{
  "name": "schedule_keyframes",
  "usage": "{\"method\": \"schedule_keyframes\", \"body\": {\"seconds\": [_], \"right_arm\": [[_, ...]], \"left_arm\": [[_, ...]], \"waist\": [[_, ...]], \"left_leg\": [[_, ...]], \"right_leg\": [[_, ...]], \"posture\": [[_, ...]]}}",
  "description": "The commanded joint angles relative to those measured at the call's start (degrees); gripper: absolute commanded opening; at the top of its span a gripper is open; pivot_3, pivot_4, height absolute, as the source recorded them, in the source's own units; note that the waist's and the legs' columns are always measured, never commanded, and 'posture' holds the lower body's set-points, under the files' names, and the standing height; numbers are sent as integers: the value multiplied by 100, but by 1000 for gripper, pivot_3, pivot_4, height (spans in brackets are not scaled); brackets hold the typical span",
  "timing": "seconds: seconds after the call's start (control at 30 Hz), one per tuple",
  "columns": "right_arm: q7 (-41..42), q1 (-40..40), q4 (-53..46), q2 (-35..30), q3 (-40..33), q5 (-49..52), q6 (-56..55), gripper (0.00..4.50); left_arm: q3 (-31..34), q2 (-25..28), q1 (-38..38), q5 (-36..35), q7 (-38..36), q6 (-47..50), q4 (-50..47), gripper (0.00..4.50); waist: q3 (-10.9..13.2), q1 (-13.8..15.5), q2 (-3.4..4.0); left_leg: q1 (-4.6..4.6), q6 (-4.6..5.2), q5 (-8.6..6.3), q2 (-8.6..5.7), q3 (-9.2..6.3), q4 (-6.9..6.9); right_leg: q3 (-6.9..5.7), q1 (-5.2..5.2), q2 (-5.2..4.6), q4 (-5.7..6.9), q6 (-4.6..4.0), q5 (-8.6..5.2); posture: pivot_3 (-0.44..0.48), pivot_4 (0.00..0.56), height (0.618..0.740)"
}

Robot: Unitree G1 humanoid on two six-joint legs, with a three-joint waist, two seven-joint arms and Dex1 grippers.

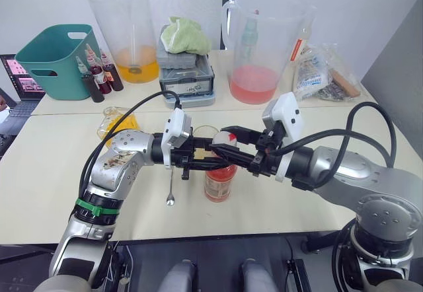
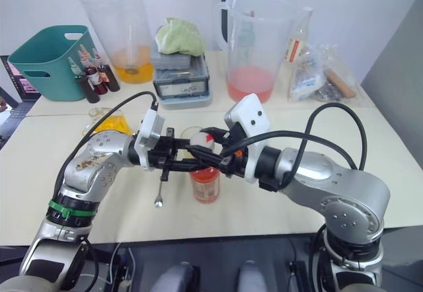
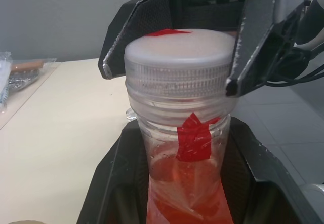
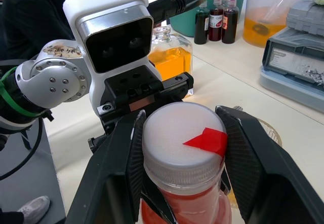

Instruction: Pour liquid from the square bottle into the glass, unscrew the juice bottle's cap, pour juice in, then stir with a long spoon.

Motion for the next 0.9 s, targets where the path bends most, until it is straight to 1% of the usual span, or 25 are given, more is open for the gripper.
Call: {"method": "schedule_keyframes", "body": {"seconds": [0.03,0.07,0.1,0.13,0.2,0.27,0.33,0.43,0.5,0.57,0.7,0.73,0.9], "right_arm": [[1332,-243,624,-478,191,-366,-706,1708],[1942,-319,915,-664,337,-441,-888,1708],[2361,-365,1118,-788,443,-503,-1041,1708],[3127,-560,1499,-975,685,-618,-1248,1708],[4400,-1143,2321,-1208,1289,-1126,-1746,1708],[5687,-1695,2881,-1360,1745,-1317,-1995,1708],[6580,-2168,3401,-1328,2008,-1417,-2105,1708],[7390,-2745,4186,-1123,2394,-1872,-2404,1708],[7719,-2869,4438,-1064,2585,-2107,-2581,1708],[7781,-2914,4584,-1027,2697,-2222,-2697,1708],[7669,-2925,4634,-912,2428,-2272,-2538,1708],[7614,-2902,4576,-918,2350,-2240,-2495,2732],[6893,-2578,3687,-1117,1597,-1837,-1966,4427]], "left_arm": [[-103,37,-7,-11,-94,98,-176,1455],[-107,51,2,-17,-98,112,-201,1455],[-109,62,9,-21,-101,121,-218,1455],[-116,86,13,-20,-119,125,-236,1455],[-113,125,15,-33,-129,155,-291,1455],[-103,151,5,-51,-113,195,-347,1455],[-93,164,-3,-62,-98,223,-382,1455],[-86,175,16,-76,-73,256,-442,1455],[-85,175,42,-82,-56,274,-481,1455],[-84,169,69,-79,-36,279,-516,1455],[-76,139,71,-72,9,265,-517,1455],[-78,132,65,-67,14,259,-507,1455],[-94,98,28,-50,8,220,-440,1455]], "waist": [[0,-4,0],[0,-7,0],[0,-11,0],[0,-13,0],[0,-36,0],[0,-64,0],[0,-78,0],[1,-107,-1],[0,-102,0],[0,-93,0],[0,-75,0],[0,-69,0],[0,-19,0]], "left_leg": [[1,0,0,0,2,0],[3,0,0,1,2,0],[5,1,-1,0,5,0],[7,2,-1,1,7,0],[13,5,-3,3,9,0],[16,5,-3,7,13,-1],[13,8,-4,11,12,-3],[1,13,-8,8,10,-1],[-6,11,-7,5,8,0],[-6,8,-5,3,6,0],[-5,2,-2,2,5,0],[-5,3,-2,2,5,0],[-9,2,-2,2,4,1]], "right_leg": [[0,1,0,-1,0,0],[-1,4,2,-2,0,0],[-1,8,2,-6,0,0],[-1,10,3,-9,0,0],[-1,15,7,-10,0,0],[-3,17,12,-13,1,0],[-3,10,13,-12,0,0],[-2,2,9,-15,0,0],[-3,-4,3,-15,0,0],[-4,-3,0,-15,1,0],[-2,-3,-2,-14,1,1],[-2,-4,-2,-12,1,1],[-1,-11,-2,-10,1,1]], "posture": [[0,150,740],[0,150,740],[0,150,740],[0,150,740],[0,150,740],[0,150,740],[0,150,740],[0,150,740],[0,150,740],[0,150,740],[0,150,740],[0,150,740],[0,150,740]]}}
